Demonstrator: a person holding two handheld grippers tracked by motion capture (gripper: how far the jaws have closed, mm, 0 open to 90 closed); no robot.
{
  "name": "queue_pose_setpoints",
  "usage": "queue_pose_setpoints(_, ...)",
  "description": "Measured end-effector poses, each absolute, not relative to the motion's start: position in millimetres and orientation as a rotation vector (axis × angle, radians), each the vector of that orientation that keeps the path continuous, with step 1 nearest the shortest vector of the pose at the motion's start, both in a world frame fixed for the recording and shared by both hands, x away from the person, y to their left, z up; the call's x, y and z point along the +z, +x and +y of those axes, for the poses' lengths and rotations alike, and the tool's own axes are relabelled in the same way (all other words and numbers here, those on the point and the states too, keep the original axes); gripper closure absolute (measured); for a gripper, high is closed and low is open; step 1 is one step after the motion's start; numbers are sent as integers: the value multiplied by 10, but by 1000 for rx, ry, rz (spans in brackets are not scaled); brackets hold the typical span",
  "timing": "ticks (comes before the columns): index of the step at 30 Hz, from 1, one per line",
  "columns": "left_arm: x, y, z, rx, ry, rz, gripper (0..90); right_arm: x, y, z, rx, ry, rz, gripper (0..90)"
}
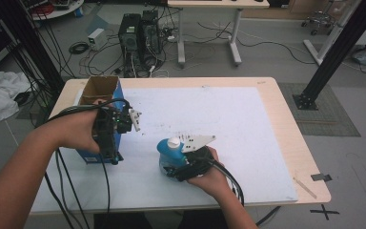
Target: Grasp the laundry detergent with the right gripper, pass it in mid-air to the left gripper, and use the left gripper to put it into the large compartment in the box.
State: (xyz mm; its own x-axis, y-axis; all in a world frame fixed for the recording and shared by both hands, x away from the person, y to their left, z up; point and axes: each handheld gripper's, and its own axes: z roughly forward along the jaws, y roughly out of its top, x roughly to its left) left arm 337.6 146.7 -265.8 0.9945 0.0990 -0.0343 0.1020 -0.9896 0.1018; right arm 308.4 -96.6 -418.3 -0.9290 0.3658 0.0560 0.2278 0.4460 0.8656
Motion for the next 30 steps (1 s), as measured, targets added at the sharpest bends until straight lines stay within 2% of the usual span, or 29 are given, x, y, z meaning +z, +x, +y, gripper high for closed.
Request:
queue_pose_setpoints(3, -2661, 3378, 1470, -44, 3035, 154, 98, -4193, 3083, -970, 1495, 528, 2550, 239)
queue_pose_setpoints(10, -2657, 3375, 1464, -43, 3031, 150, 97, -4213, 3058, -965, 1501, 500, 2546, 319)
queue_pose_setpoints(15, -2656, 3371, 1467, -43, 3033, 149, 97, -4209, 3054, -968, 1507, 494, 2543, 332)
queue_pose_setpoints(17, -2661, 3369, 1474, -42, 3029, 161, 97, -4206, 3051, -975, 1507, 477, 2548, 372)
queue_pose_setpoints(30, -2662, 3374, 1464, -44, 3038, 158, 97, -4221, 3044, -987, 1518, 460, 2524, 415)
